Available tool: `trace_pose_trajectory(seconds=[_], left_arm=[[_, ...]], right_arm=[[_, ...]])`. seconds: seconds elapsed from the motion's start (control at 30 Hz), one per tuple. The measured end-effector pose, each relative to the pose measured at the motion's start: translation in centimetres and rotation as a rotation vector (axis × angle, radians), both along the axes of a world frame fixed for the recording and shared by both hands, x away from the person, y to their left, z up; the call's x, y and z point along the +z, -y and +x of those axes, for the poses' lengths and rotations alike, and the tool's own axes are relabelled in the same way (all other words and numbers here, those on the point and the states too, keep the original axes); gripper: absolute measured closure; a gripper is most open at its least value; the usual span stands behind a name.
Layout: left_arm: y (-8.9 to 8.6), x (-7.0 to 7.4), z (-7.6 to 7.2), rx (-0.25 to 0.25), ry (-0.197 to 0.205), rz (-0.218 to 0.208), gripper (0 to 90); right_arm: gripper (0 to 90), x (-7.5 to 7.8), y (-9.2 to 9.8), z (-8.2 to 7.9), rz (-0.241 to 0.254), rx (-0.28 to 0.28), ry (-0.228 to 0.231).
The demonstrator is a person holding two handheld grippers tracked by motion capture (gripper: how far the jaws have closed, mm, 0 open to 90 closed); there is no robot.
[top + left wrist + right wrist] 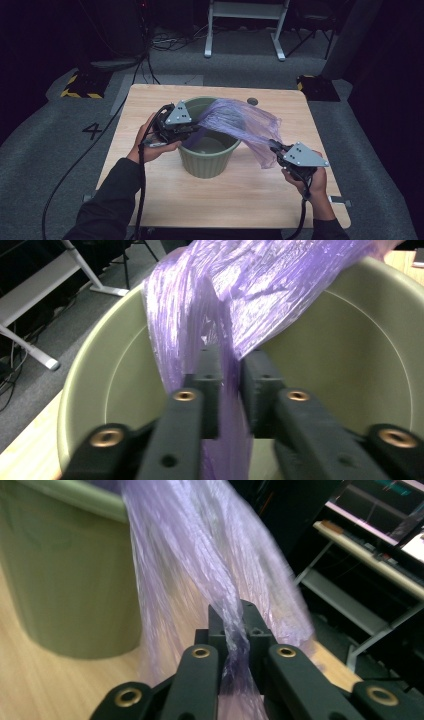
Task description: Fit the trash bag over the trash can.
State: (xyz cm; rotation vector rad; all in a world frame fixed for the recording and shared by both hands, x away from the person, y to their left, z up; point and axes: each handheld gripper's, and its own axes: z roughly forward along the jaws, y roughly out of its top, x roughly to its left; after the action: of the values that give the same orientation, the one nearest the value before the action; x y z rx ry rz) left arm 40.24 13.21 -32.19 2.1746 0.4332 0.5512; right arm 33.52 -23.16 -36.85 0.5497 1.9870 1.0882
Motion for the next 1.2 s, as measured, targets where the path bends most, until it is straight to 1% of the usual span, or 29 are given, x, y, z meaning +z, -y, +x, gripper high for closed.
trace_pose_trajectory(seconds=[0.1,0.17,0.23,0.27,0.3,0.37,0.43,0.5,0.6,0.63,0.77,0.97,1.07,1.1,1.13,1.17,1.2], left_arm=[[0.1,0.0,-0.3,-0.004,-0.005,-0.022,61.2],[0.4,0.2,-0.6,0.000,0.007,-0.027,50.9],[0.6,0.4,-0.8,0.000,0.011,-0.036,45.0],[0.8,0.5,-0.9,-0.003,0.005,-0.044,41.1],[0.9,0.6,-1.0,-0.005,0.008,-0.044,38.5],[1.3,0.8,-1.2,-0.010,0.016,-0.050,35.7],[1.6,1.0,-1.4,-0.021,0.018,-0.051,33.2],[2.1,1.2,-1.6,-0.030,0.018,-0.056,30.1],[2.6,1.5,-1.9,-0.058,0.013,-0.076,26.0],[2.8,1.5,-2.0,-0.063,0.013,-0.082,25.2],[3.5,1.7,-2.3,-0.081,0.018,-0.078,24.2],[4.5,1.9,-2.5,-0.109,0.015,-0.086,23.3],[5.3,2.1,-2.6,-0.110,0.027,-0.059,23.9],[5.5,2.1,-2.7,-0.110,0.029,-0.045,27.4],[5.8,2.1,-2.8,-0.107,0.033,-0.029,34.4],[5.9,2.0,-2.8,-0.105,0.033,-0.016,38.6],[6.0,2.0,-2.9,-0.119,0.030,0.001,45.5]], right_arm=[[88.4,0.5,0.2,-0.2,0.016,-0.012,0.033],[88.4,0.9,0.4,-0.3,0.026,-0.014,0.044],[88.3,1.2,0.8,-0.4,0.039,-0.020,0.053],[88.2,1.4,0.9,-0.5,0.042,-0.026,0.057],[88.2,1.6,1.1,-0.5,0.045,-0.032,0.065],[88.2,2.0,1.3,-0.6,0.058,-0.036,0.072],[88.2,2.5,1.2,-0.7,0.060,-0.038,0.084],[88.1,3.1,0.8,-0.7,0.051,-0.033,0.097],[87.7,3.8,0.1,-0.7,0.037,-0.019,0.112],[87.7,4.0,-0.1,-0.7,0.030,-0.017,0.117],[87.4,4.6,-1.3,-0.5,0.009,0.003,0.126],[85.9,5.1,-3.5,0.0,-0.021,0.047,0.126],[85.4,5.3,-4.5,0.1,-0.031,0.070,0.128],[85.3,5.4,-4.7,0.1,-0.031,0.078,0.130],[85.3,5.5,-4.9,0.0,-0.030,0.084,0.131],[84.9,5.5,-5.1,0.0,-0.030,0.093,0.129],[84.3,5.5,-5.3,-0.1,-0.032,0.099,0.130]])
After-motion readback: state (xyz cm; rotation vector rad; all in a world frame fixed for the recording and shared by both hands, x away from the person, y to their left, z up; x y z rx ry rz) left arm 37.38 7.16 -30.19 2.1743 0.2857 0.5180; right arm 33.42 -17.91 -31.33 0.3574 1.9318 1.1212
